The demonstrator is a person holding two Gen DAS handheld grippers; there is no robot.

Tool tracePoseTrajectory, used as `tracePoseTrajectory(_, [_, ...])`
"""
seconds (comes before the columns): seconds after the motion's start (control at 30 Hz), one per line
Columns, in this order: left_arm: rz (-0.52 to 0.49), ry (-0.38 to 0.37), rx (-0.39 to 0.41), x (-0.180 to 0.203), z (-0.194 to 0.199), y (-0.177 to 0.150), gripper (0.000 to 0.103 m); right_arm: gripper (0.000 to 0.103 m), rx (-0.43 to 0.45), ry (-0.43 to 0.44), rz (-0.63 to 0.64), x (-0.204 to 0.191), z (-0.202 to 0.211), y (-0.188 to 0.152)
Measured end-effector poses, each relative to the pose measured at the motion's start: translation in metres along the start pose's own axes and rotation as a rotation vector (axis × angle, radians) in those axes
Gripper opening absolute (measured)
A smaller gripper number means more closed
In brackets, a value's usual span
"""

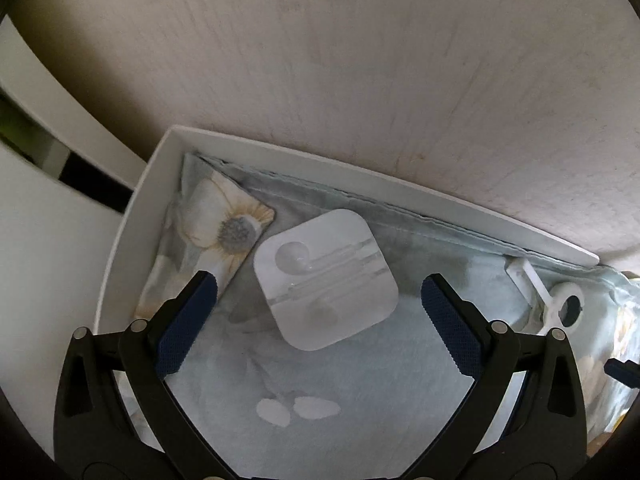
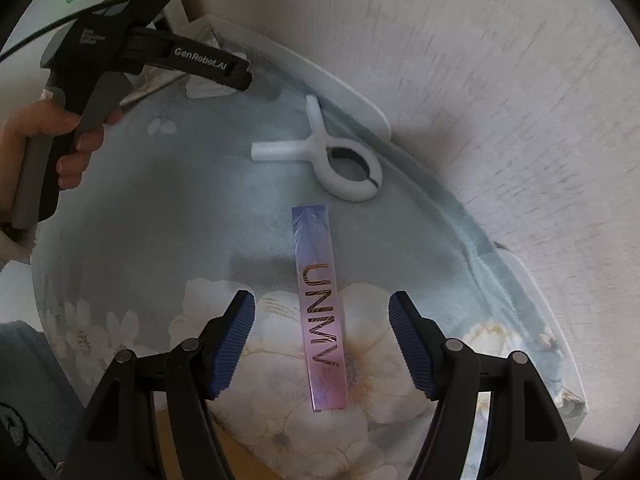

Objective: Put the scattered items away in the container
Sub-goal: 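Grasp the white earphone case with the left gripper while the right grasps the pink UNMV stick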

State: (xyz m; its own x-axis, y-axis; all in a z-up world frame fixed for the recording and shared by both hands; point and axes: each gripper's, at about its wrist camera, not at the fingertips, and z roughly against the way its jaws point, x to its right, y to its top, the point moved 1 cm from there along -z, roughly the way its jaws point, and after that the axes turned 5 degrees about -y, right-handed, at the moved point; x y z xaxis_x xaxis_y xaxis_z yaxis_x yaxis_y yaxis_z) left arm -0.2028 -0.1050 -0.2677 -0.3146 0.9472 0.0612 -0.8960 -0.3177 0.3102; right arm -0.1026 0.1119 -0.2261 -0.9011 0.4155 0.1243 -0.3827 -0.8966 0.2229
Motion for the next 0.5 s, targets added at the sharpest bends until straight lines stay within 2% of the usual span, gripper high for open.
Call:
tracePoseTrajectory(0.4, [-0.007, 0.005, 0.007, -0.002, -0.0028, -0.0065, 0.102, 0.065, -0.003, 0.021, 0.03, 0.0024, -0.0026, -0.0015])
tracePoseTrajectory(0.43, [-0.006, -0.001, 0.009, -0.0031, -0.0027, -0.0075, 0.101, 0.063, -0.005, 0.021, 0.033, 0.0017, -0.0037, -0.0017])
tracePoseTrajectory(0.5, [-0.006, -0.009, 0.012, -0.005, -0.0021, -0.0094, 0.1, 0.05, -0.009, 0.049, 0.024, 0.0021, -0.0068, -0.0022])
